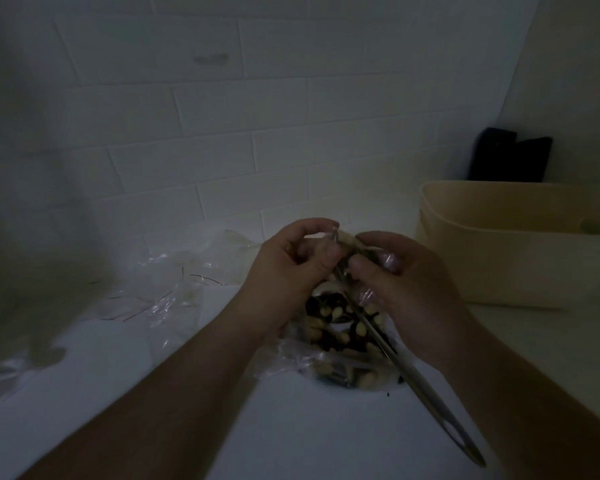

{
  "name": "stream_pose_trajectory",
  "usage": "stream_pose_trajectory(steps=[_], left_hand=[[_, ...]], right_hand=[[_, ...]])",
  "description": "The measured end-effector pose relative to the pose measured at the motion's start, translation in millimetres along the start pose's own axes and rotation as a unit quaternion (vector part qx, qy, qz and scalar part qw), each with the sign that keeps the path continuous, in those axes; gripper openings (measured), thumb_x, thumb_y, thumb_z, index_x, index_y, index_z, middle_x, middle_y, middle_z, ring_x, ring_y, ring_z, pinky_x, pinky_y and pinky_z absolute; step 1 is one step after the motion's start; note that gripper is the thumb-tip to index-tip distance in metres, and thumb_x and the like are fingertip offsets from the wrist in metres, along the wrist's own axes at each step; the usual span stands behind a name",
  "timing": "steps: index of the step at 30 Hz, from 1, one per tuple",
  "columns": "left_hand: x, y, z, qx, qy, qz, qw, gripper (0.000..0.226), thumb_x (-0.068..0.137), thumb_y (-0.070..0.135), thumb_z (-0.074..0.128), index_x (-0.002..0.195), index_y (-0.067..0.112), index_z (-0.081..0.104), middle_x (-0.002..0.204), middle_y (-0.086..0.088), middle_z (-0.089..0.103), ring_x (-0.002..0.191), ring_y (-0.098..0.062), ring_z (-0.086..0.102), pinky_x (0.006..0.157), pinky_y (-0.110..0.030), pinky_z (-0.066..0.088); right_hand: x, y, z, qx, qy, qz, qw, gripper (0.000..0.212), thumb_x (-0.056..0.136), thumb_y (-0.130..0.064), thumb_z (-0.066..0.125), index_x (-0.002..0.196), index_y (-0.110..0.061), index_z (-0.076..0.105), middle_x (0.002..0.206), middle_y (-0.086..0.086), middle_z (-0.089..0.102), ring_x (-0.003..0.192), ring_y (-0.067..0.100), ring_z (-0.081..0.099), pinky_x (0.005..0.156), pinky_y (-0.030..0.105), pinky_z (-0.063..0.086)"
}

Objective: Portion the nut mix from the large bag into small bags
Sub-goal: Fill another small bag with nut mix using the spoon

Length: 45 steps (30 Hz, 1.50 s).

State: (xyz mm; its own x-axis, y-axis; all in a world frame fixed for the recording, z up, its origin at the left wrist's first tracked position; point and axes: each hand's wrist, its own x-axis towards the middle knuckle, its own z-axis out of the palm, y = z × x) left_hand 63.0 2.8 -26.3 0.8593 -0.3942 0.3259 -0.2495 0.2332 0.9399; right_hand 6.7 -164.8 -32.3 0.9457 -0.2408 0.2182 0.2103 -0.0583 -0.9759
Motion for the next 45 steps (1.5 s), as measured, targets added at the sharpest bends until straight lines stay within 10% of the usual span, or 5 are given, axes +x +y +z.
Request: stream_pose_trajectory(steps=[9, 17, 22, 26, 45], left_hand=[[2.8, -7.0, -5.5, 0.030, -0.008, -0.031, 0.999, 0.039, 0.081, 0.016, 0.086, 0.117, 0.013, 0.073, 0.108, -0.017, 0.077, 0.101, -0.031, 0.075, 0.098, -0.047, 0.059], [5.0, -6.8, -2.6, -0.029, 0.027, -0.055, 0.998, 0.013, 0.097, 0.004, 0.068, 0.110, 0.003, 0.068, 0.090, -0.019, 0.075, 0.075, -0.025, 0.072, 0.072, -0.033, 0.061], [3.4, -2.7, -2.5, -0.051, 0.040, -0.081, 0.995, 0.017, 0.097, -0.001, 0.065, 0.112, 0.007, 0.066, 0.081, -0.008, 0.070, 0.064, -0.015, 0.065, 0.058, -0.024, 0.051], [1.6, -3.6, -0.8, -0.008, -0.033, -0.115, 0.993, 0.035, 0.091, 0.026, 0.078, 0.119, 0.004, 0.072, 0.105, -0.015, 0.077, 0.092, -0.024, 0.072, 0.078, -0.031, 0.060], [-0.6, -7.4, -4.1, 0.035, -0.071, -0.073, 0.994, 0.019, 0.090, 0.006, 0.077, 0.106, 0.001, 0.069, 0.099, -0.018, 0.074, 0.092, -0.028, 0.074, 0.079, -0.033, 0.062]], right_hand=[[3.7, 2.7, -3.0, 0.017, 0.045, -0.006, 0.999, 0.036, 0.083, -0.017, 0.085, 0.111, -0.036, 0.071, 0.095, -0.001, 0.078, 0.088, 0.020, 0.078, 0.080, 0.046, 0.063], [1.3, -1.3, -2.6, 0.026, 0.037, -0.031, 0.998, 0.039, 0.086, -0.015, 0.082, 0.116, -0.034, 0.068, 0.092, -0.008, 0.078, 0.081, 0.008, 0.076, 0.065, 0.023, 0.057], [2.1, 2.2, -1.2, 0.030, -0.012, 0.020, 0.999, 0.007, 0.094, -0.020, 0.074, 0.095, -0.025, 0.080, 0.094, 0.006, 0.080, 0.091, 0.025, 0.077, 0.080, 0.038, 0.061], [3.3, -0.8, -3.9, 0.031, 0.010, 0.012, 0.999, 0.014, 0.097, -0.020, 0.068, 0.091, -0.021, 0.081, 0.091, 0.010, 0.079, 0.088, 0.030, 0.075, 0.075, 0.036, 0.056], [3.1, 4.0, -5.3, 0.085, -0.019, 0.027, 0.996, 0.025, 0.085, -0.019, 0.080, 0.108, -0.012, 0.076, 0.103, 0.010, 0.079, 0.096, 0.027, 0.077, 0.083, 0.038, 0.059]])
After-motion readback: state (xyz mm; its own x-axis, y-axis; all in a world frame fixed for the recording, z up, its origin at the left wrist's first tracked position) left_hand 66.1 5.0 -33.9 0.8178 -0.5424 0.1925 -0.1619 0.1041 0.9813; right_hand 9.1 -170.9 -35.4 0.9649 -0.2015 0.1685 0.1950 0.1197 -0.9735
